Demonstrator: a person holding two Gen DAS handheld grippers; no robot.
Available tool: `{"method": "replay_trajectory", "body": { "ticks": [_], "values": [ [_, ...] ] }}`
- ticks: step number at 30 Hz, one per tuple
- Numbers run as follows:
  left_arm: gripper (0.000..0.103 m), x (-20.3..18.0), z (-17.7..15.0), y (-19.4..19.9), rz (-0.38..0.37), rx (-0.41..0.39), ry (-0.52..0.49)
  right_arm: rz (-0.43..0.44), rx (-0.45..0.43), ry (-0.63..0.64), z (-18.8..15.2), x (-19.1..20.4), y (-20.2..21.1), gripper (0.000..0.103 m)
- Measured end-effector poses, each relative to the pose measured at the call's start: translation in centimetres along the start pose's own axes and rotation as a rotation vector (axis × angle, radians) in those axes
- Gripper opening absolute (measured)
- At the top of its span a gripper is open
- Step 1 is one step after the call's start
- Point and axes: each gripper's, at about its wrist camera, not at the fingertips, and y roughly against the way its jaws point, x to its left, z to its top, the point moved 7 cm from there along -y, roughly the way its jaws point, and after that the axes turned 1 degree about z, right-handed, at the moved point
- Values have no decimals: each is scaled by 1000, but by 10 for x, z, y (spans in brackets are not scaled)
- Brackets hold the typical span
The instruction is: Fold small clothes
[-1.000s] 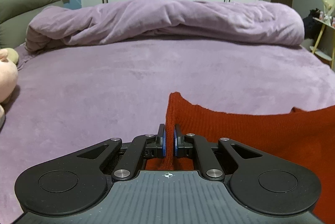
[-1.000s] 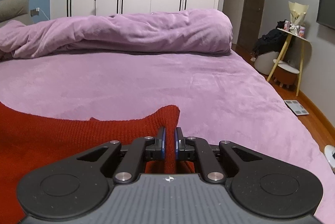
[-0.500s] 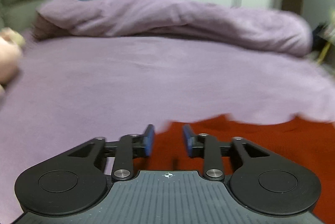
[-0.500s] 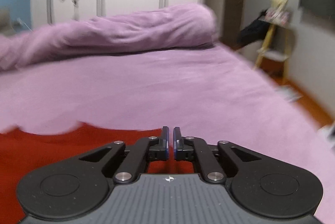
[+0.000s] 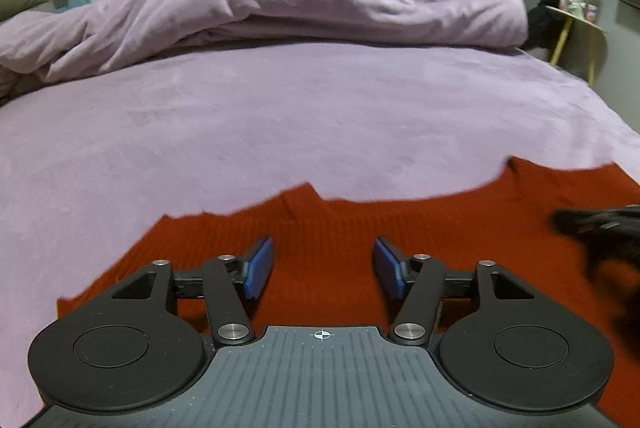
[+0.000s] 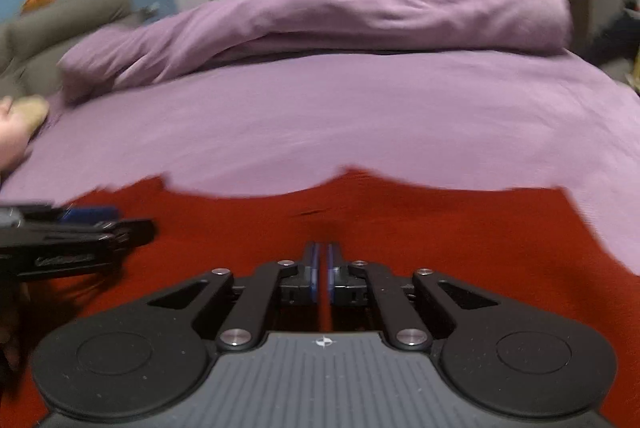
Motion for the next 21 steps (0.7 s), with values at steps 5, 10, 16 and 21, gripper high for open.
{"method": "replay_trajectory", "body": {
  "ticks": [5, 10, 16, 21],
  "values": [
    [65, 19, 5, -10, -11, -7, 63, -32, -60, -84, 5, -59, 11, 0],
    [65, 28, 5, -8, -36, -12, 123, -1, -110, -219, 4, -80, 16, 0],
    [73, 34, -3, 14, 58, 31, 88, -58, -87, -208, 4, -73, 33, 1],
    [74, 61, -36, 70, 59, 14, 157, -50, -53, -275, -38, -70, 96, 6]
  ]
}}
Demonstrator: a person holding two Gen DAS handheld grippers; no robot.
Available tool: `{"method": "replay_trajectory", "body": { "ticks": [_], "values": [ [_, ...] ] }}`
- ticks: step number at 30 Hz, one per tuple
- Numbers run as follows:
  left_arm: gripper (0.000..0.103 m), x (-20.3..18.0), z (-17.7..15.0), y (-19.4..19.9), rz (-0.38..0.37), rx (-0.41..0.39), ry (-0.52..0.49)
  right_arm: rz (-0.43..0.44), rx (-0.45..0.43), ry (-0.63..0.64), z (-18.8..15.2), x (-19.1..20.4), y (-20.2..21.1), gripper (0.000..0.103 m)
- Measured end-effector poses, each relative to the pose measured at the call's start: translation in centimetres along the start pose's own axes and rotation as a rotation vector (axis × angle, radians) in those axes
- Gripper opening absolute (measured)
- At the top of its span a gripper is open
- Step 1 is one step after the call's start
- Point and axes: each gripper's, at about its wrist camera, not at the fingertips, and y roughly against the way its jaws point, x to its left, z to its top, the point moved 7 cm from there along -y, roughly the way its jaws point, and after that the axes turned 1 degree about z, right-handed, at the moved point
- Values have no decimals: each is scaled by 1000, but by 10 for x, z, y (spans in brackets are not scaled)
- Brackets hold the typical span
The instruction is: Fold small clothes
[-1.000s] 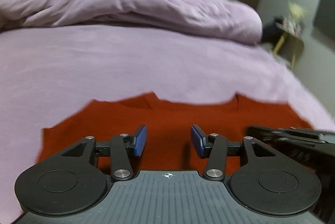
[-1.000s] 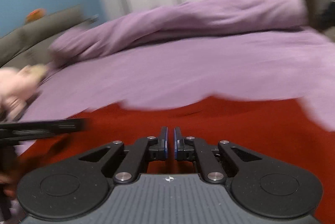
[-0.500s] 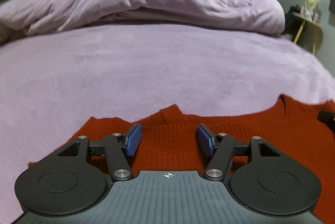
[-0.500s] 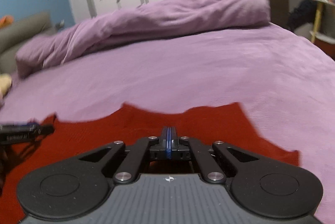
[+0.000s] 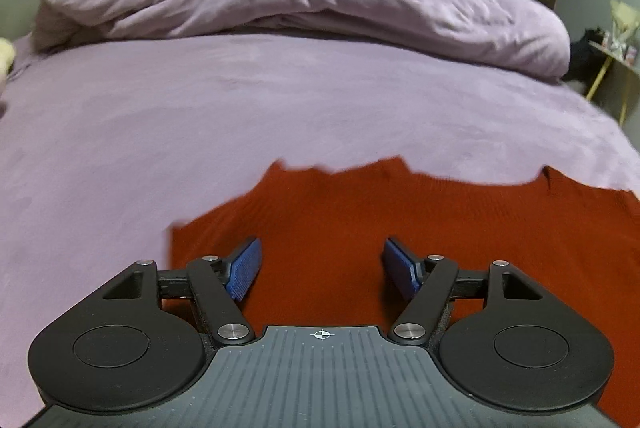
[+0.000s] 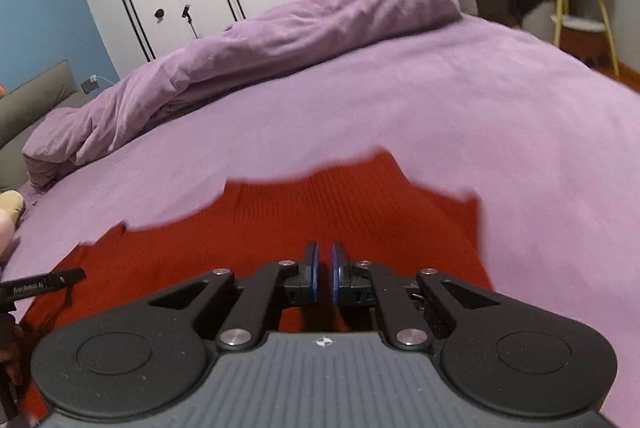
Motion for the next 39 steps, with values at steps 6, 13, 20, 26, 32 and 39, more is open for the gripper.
{"method": "replay_trajectory", "body": {
  "ticks": [6, 13, 20, 26, 32, 39],
  "values": [
    [77, 38, -41, 56, 120, -18, -57, -196, -25, 14, -36, -33, 74, 5],
    [74, 55, -53, 110, -27, 61, 197, -91, 39, -264, -50, -55, 99, 35],
    [69, 49, -76, 113, -125, 175, 329, 86, -4, -560, -48, -72, 107, 48],
    [66, 56, -74, 94, -198, 195, 492, 143, 38, -621, -55, -72, 101, 47],
    [33, 66, -67, 74, -218, 206, 631, 121, 52, -633, -53, -63, 80, 0],
    [30, 61, -58, 75, -171, 179, 513, 121, 36, -561, -36, -53, 90, 5]
  ]
}}
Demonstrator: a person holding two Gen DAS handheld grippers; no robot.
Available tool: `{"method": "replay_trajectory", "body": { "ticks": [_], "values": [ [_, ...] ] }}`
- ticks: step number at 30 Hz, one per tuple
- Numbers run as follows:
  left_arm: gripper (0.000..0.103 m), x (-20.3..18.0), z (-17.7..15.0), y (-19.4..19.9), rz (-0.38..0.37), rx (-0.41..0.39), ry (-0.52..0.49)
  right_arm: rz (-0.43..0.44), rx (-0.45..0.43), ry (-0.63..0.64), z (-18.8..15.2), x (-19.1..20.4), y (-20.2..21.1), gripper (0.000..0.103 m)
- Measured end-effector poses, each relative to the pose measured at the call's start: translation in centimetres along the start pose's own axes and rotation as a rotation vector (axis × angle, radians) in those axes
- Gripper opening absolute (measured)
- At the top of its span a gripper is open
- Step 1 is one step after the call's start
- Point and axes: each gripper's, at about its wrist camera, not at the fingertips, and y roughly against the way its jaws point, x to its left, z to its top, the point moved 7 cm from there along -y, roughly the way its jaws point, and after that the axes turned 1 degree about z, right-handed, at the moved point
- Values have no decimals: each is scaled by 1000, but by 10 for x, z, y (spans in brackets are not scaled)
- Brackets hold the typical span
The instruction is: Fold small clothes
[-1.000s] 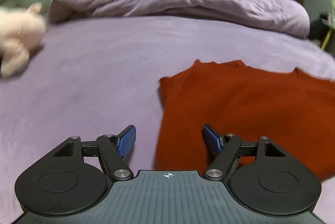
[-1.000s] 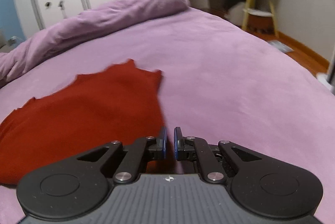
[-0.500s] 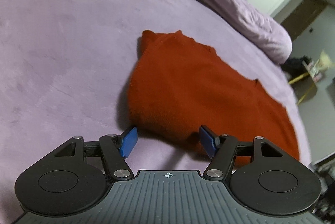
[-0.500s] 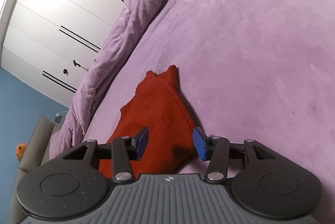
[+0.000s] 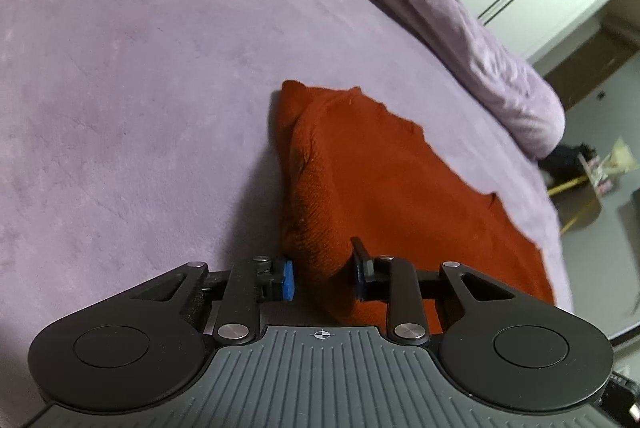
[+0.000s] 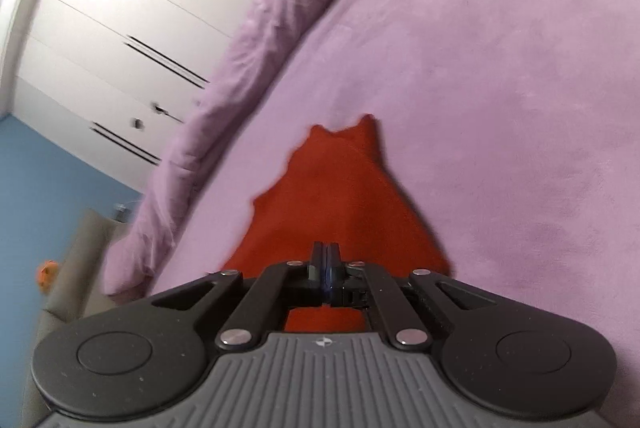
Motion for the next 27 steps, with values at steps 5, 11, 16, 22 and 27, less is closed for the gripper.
{"method": "replay_trajectory", "body": {
  "ticks": [5, 11, 16, 22, 27],
  "values": [
    [30, 0, -1, -1, 13, 7, 4, -77, 60, -8, -16, -16, 10, 26],
    [30, 3, 0, -2, 15, 21, 18, -93, 59, -22, -27, -18, 5, 50],
    [31, 3, 0, -3, 19, 33, 34, -91, 58, -62, -23, -18, -19, 8],
    [29, -1, 6, 8, 7, -24, -12, 58, -34, -58, -12, -7, -1, 7],
    [43, 13, -1, 1, 19, 2, 19, -245, -11, 252, -21, -3, -12, 10]
  ]
}}
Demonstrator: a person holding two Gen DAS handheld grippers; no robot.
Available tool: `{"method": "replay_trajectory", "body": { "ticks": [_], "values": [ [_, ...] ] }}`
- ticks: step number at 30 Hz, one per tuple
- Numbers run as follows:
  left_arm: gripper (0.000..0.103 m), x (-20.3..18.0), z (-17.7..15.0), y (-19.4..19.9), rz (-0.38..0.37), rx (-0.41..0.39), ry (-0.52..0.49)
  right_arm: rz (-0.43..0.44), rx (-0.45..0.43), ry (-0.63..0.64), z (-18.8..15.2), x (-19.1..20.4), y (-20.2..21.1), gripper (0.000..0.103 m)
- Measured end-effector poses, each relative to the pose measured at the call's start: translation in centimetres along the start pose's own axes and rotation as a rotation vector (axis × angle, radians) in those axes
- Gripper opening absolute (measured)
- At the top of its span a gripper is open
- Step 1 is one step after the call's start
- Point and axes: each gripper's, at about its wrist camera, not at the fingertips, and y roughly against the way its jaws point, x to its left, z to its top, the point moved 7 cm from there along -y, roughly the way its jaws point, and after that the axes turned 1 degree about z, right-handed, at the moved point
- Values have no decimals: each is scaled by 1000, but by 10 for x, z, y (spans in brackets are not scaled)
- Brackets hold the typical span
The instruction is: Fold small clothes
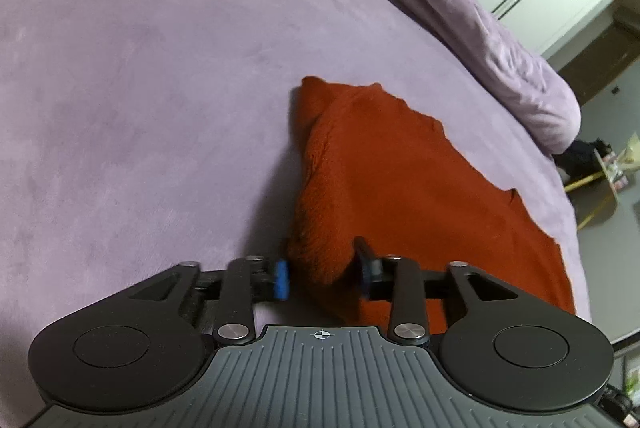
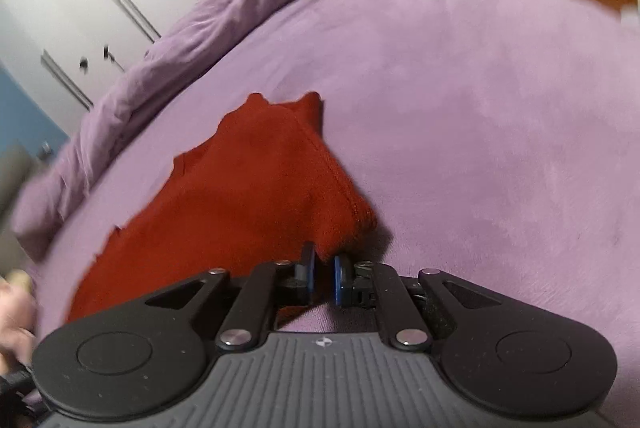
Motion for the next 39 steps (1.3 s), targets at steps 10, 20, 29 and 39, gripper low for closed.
{"method": "replay_trajectory", "body": {
  "ticks": [10, 20, 29, 39],
  "values": [
    [54, 13, 16, -23, -183, 8, 240, -46, -208, 274, -1, 99, 21, 27],
    [21, 20, 24, -34, -232, -20, 335, 297, 51, 513, -115, 262, -55, 4],
    [20, 9, 26, -27, -193, -67, 240, 255, 54, 647, -142, 290, -73, 4],
    [19, -33, 36, -3, -134, -116, 58, 368, 155, 466, -108, 264, -53, 4]
  ]
}}
